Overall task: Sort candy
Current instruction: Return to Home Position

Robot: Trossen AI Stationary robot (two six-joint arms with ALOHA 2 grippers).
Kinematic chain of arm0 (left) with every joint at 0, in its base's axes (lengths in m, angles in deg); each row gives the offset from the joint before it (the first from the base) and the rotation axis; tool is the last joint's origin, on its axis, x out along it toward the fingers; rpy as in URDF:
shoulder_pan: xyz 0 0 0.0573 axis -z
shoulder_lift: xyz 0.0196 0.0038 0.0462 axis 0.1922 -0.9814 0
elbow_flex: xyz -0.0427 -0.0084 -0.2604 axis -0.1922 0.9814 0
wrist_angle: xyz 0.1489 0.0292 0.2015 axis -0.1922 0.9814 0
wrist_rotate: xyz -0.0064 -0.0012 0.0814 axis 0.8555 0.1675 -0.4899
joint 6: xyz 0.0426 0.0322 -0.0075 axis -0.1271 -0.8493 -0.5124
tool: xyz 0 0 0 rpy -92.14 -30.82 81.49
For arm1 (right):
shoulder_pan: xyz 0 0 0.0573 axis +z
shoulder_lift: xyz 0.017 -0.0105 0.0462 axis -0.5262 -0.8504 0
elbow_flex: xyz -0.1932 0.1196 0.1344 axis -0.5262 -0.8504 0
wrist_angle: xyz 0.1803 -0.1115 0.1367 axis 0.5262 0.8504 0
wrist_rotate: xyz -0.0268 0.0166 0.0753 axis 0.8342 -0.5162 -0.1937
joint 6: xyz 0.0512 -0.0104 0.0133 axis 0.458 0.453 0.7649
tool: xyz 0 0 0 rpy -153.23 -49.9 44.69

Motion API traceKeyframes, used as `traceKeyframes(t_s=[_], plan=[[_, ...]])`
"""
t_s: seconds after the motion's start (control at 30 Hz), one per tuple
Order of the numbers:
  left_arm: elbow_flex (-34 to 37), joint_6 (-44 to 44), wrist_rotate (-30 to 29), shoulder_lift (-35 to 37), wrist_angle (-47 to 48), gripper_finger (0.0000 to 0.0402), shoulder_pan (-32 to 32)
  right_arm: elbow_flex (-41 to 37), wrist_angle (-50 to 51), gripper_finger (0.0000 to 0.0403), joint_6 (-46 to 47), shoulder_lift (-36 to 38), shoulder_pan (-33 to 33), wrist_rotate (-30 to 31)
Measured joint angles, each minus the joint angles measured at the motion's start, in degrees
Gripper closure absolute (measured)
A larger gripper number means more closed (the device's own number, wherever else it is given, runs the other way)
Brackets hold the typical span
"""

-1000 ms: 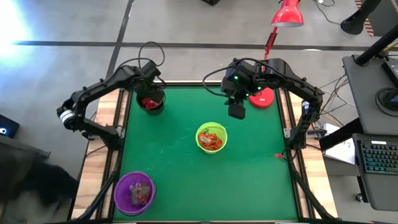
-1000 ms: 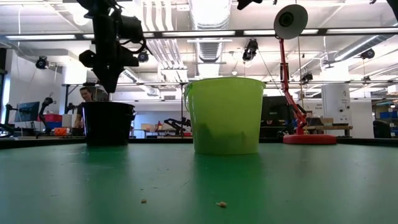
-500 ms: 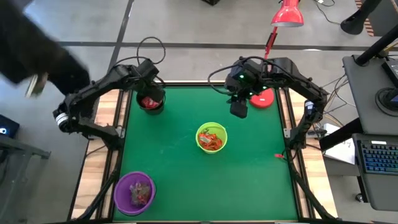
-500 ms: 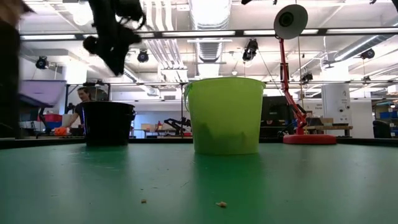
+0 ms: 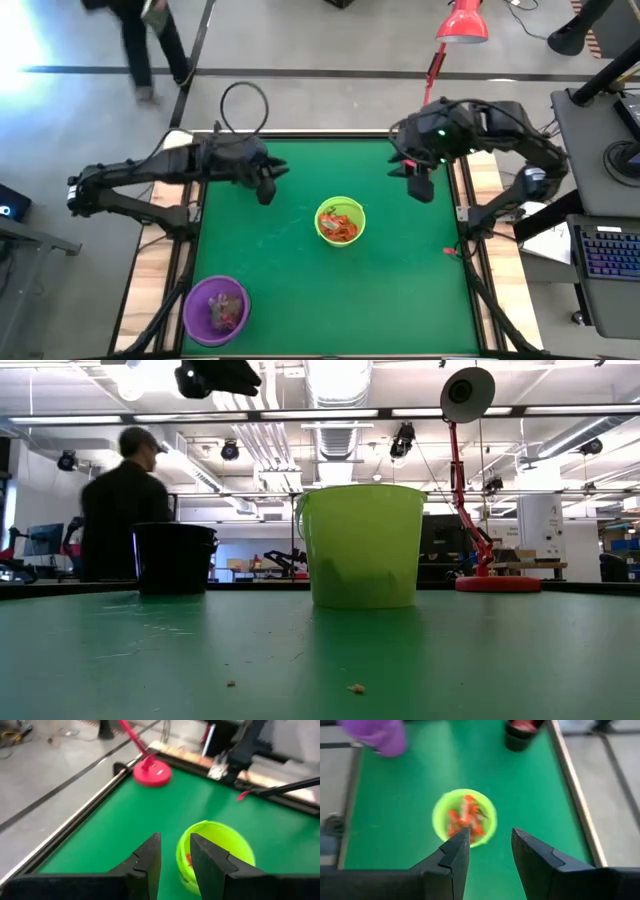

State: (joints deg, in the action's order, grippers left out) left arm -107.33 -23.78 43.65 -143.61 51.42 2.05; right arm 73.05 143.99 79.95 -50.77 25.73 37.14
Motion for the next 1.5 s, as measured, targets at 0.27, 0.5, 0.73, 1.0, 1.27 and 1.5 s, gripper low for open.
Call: traceKeyframes(t_s=[0.27, 0.5, 0.73, 1.0, 1.27, 1.5], plan=[[18.41, 3.92, 3.55, 7.1, -19.67, 0.0315, 3.8, -17.37, -17.16, 0.0266, -3.72, 10.81, 2.06, -19.47], [32.23, 5.96, 13.04, 12.33, -38.03, 0.0316, 3.86, -28.8, -25.63, 0.0266, -3.76, 16.41, 2.03, -27.01], [41.5, 9.4, 13.01, 19.68, -40.6, 0.0316, 4.37, -36.6, -26.68, 0.0266, 0.81, 18.0, 2.03, -26.92], [49.79, 2.75, 13.01, 28.24, -46.45, 0.0316, 5.5, -38.87, -28.89, 0.0266, 4.59, 18.05, 2.03, -27.1], [60.82, 3.77, 14.13, 35.32, -57.29, 0.0316, 5.57, -38.57, -30.3, 0.0266, 4.69, 19.97, 2.03, -27.1], [65.38, 4.56, 14.11, 40.57, -59.1, 0.0316, 5.57, -38.55, -30.55, 0.0266, 3.79, 21.88, 2.01, -26.9]])
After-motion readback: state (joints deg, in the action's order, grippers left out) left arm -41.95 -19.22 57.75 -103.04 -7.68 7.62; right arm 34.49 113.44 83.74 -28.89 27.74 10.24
